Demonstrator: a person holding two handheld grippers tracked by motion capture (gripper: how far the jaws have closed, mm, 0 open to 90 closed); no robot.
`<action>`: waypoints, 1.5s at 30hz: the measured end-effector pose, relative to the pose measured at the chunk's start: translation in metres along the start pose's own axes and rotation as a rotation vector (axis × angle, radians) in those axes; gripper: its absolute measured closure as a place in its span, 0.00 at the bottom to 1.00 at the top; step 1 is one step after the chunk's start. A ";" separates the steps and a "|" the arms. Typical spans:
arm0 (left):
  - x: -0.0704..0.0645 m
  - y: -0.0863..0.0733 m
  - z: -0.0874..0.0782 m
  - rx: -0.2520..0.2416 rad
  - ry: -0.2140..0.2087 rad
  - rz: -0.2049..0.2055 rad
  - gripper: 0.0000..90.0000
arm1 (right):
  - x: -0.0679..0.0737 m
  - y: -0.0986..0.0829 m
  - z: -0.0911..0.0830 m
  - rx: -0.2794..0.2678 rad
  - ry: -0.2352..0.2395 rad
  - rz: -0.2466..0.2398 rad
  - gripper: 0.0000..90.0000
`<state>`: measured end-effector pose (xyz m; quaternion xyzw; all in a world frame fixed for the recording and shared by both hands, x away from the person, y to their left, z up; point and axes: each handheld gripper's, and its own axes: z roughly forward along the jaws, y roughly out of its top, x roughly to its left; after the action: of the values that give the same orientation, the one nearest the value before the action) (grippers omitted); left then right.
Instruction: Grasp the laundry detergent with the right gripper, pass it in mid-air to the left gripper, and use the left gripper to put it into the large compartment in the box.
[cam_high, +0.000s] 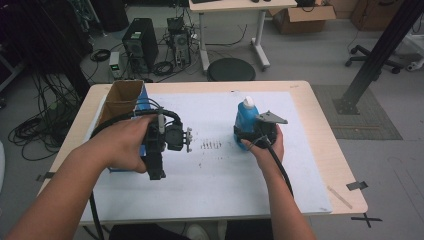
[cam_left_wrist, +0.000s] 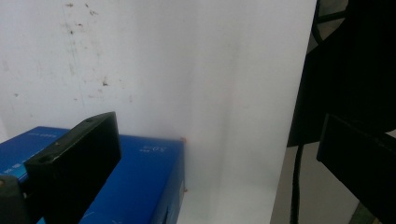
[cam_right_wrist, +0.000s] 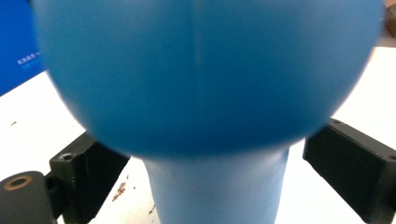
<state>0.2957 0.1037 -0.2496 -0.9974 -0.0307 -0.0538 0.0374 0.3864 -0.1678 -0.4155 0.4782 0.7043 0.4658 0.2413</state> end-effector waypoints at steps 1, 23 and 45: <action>0.000 0.000 0.000 0.000 0.000 0.000 0.00 | 0.000 -0.001 0.001 0.003 -0.002 -0.001 0.09; -0.001 0.002 0.001 -0.002 0.001 0.002 0.00 | 0.003 -0.004 0.003 -0.014 -0.022 -0.011 0.25; 0.000 0.000 0.004 0.005 -0.005 0.000 0.00 | 0.008 -0.005 0.006 -0.021 -0.039 -0.025 0.40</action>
<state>0.2966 0.1042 -0.2533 -0.9974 -0.0309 -0.0514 0.0396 0.3859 -0.1589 -0.4215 0.4761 0.7004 0.4606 0.2657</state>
